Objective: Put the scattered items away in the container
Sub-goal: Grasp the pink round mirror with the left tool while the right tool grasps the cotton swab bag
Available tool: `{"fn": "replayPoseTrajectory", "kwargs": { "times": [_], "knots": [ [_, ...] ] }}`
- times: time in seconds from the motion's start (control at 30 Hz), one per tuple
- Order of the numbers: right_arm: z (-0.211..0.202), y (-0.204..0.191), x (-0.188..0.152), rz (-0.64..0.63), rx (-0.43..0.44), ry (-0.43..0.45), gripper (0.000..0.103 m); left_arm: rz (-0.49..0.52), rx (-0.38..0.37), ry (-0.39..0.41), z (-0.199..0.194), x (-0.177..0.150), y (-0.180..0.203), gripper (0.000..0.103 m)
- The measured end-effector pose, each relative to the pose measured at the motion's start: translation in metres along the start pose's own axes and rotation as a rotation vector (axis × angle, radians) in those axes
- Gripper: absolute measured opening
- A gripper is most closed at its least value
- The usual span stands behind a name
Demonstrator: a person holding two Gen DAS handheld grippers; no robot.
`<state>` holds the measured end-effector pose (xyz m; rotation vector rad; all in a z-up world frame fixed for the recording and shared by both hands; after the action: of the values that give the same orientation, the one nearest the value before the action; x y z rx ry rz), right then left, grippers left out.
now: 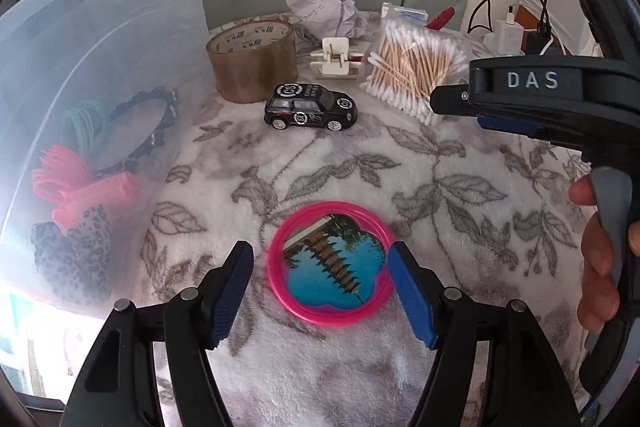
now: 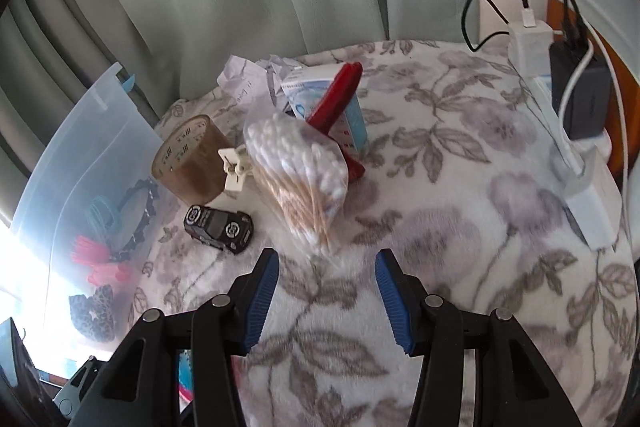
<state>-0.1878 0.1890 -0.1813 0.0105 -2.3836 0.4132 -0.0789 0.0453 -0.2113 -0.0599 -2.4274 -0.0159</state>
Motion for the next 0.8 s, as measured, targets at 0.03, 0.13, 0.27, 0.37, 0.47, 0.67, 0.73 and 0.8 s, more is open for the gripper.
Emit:
{"fn": "replayPoseTrajectory", "kwargs": {
  "times": [0.03, 0.13, 0.27, 0.37, 0.47, 0.67, 0.73, 0.8],
  "knots": [
    [0.006, -0.002, 0.004, -0.004, 0.002, 0.0, 0.055, 0.001, 0.004, -0.001, 0.0, 0.0, -0.001, 0.071],
    [0.02, -0.007, 0.012, -0.004, 0.017, -0.001, 0.055, 0.003, 0.015, -0.004, 0.0, -0.002, -0.004, 0.071],
    [0.03, -0.014, 0.016, 0.003, 0.033, 0.005, 0.055, -0.003, 0.023, -0.007, 0.0, -0.003, -0.008, 0.077],
    [0.029, -0.011, 0.015, 0.033, 0.048, 0.017, 0.051, -0.023, 0.014, -0.008, 0.001, -0.003, -0.009, 0.078],
    [0.024, -0.003, 0.015, 0.074, 0.061, 0.029, 0.037, -0.039, -0.003, -0.007, 0.0, -0.004, -0.008, 0.078],
    [0.01, 0.0, 0.017, 0.091, 0.092, 0.055, 0.025, -0.029, -0.051, -0.011, -0.002, -0.008, 0.003, 0.078],
    [0.003, 0.0, 0.018, 0.09, 0.103, 0.071, 0.024, -0.02, -0.07, -0.017, -0.003, -0.01, 0.008, 0.078],
    [-0.004, 0.002, 0.016, 0.097, 0.11, 0.083, 0.023, -0.008, -0.084, -0.021, -0.003, -0.012, 0.013, 0.079]
  ]
}}
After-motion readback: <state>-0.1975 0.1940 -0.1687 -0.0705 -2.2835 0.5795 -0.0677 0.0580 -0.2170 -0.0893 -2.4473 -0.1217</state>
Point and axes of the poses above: each gripper's, at about its wrist camera, not at the fingertips, and z roughly the way its jaws point, y to its right, x to its top, the point moved 6 cm from there along z, roughly the way its jaws point, and after that the axes turned 8 degrees about y, right-handed, at the moved point
